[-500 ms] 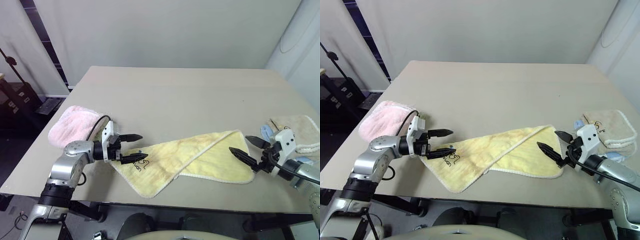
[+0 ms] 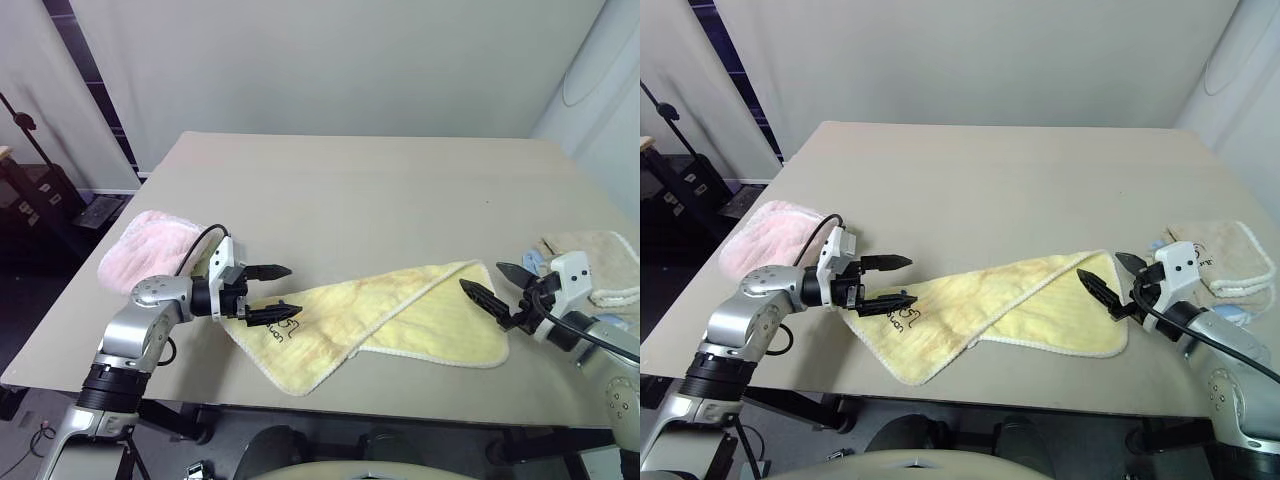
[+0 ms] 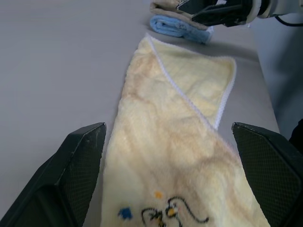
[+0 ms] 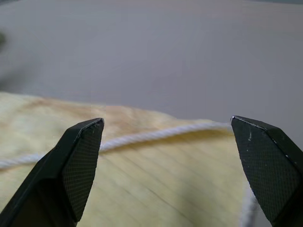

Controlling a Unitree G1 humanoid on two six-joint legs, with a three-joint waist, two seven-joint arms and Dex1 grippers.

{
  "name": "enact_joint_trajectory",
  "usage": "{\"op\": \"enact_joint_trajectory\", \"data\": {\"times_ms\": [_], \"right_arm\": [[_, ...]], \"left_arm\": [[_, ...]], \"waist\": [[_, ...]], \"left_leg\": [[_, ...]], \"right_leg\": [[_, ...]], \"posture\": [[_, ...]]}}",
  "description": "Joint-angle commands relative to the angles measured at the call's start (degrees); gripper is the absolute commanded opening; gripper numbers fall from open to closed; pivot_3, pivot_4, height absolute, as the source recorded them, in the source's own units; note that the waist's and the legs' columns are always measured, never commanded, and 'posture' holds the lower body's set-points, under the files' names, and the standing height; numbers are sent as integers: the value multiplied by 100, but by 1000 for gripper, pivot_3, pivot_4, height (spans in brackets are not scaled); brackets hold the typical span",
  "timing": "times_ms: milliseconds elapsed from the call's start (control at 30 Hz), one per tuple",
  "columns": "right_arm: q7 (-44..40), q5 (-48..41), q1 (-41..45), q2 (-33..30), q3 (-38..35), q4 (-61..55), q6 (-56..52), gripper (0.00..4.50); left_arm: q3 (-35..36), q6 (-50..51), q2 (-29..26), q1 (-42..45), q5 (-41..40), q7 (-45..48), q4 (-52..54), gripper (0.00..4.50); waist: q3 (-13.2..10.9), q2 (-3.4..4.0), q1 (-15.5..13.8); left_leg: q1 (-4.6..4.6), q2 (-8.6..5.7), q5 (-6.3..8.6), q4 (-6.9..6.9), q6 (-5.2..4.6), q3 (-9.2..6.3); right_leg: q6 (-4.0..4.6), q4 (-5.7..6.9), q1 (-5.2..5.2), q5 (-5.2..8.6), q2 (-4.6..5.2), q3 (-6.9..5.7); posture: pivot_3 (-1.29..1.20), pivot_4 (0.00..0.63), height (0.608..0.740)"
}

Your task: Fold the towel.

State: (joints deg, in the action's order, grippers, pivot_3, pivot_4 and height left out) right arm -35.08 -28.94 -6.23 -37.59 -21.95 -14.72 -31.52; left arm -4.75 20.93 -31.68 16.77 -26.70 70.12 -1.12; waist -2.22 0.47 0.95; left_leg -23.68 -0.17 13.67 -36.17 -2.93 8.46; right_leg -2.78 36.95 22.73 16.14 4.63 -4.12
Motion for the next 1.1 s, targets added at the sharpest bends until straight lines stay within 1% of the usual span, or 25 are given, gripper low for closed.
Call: {"op": "enact_joint_trajectory", "data": {"times_ms": [33,100,200,267,333,433,567,633,700,833,1000,1100], "right_arm": [[244,183,450,2,84,317,-27,4500],[258,248,674,13,187,558,-26,4500],[286,537,1226,103,606,1141,84,4500],[282,852,1635,145,846,1859,399,4500],[429,1302,2215,154,1139,2937,693,4500],[266,1698,2769,111,1461,4134,1107,4500],[189,1790,3444,181,1424,5488,1346,4500],[94,1779,3578,164,1381,5779,1461,4500],[-131,1597,3585,113,1243,5724,1445,4500],[-544,1161,3394,-21,909,5133,932,4500],[-1039,898,2666,-231,873,3907,428,4500],[-998,971,2514,-200,940,3836,383,4500]], "left_arm": [[-48,-111,80,255,49,0,-9,4475],[-84,-115,110,284,70,-27,-7,4475],[-63,-188,73,318,86,71,-103,4475],[-26,-282,82,312,121,78,-189,4475],[22,-416,68,283,138,133,-303,4475],[5,-654,39,261,241,182,-517,4475],[27,-858,41,154,279,192,-657,4475],[56,-866,30,77,247,175,-634,4475],[82,-923,-2,0,251,179,-648,4475],[100,-1004,-92,-107,264,250,-701,4475],[89,-1031,-105,-73,259,278,-801,4475],[40,-1075,-81,-37,297,303,-865,4475]], "waist": [[0,0,6],[0,1,9],[-1,0,28],[-2,0,20],[-2,0,29],[-3,-1,10],[-2,-2,35],[-2,-2,33],[-1,-2,27],[-2,-1,17],[-1,2,22],[-2,2,32]], "left_leg": [[0,0,0,-1,0,0],[0,0,0,0,0,1],[7,0,0,0,0,1],[8,1,0,1,0,1],[8,0,-1,0,1,1],[3,0,-1,-4,1,8],[-1,1,-2,-3,2,11],[0,1,-2,-4,2,11],[0,1,-2,-5,2,11],[0,1,-2,-4,1,11],[-1,2,-1,2,1,11],[0,2,-1,2,0,11]], "right_leg": [[1,1,0,0,0,0],[1,2,1,-1,0,0],[2,5,1,-1,0,-1],[2,4,2,-1,0,-4],[2,4,2,-1,0,-4],[2,3,7,-1,2,-4],[2,4,12,-1,4,-4],[2,5,10,-2,4,-4],[2,6,8,-2,6,-4],[2,9,11,-2,9,-4],[2,10,15,-2,10,-4],[2,10,15,-2,10,-4]], "posture": [[0,0,740],[0,0,740],[0,0,740],[0,0,740],[0,0,740],[0,0,740],[0,0,740],[0,0,740],[0,0,740],[0,0,740],[0,0,740],[0,0,740]]}}
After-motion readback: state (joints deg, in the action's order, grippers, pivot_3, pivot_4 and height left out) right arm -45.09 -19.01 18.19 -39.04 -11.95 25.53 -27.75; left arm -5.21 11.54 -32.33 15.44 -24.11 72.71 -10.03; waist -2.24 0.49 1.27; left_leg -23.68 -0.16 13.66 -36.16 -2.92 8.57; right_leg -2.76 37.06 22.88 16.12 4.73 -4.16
